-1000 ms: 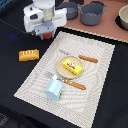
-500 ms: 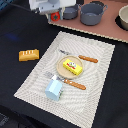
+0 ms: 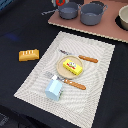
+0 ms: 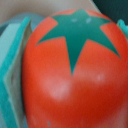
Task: Interact with the objects in diverse but meaningful ways.
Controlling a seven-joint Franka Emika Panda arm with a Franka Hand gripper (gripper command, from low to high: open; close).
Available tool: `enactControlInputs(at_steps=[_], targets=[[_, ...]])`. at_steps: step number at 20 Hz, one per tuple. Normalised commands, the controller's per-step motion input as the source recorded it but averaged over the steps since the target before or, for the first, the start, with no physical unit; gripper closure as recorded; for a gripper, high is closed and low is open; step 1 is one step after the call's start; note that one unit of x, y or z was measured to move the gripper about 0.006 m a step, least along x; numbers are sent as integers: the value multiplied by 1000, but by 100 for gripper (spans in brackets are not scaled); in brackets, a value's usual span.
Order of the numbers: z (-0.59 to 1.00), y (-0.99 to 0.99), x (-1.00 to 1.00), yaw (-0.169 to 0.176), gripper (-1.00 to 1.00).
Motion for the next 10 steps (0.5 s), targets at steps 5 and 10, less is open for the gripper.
enactControlInputs(at_steps=[5,10], targets=[[-78,634,286,0,100],[-97,518,337,-1,100]])
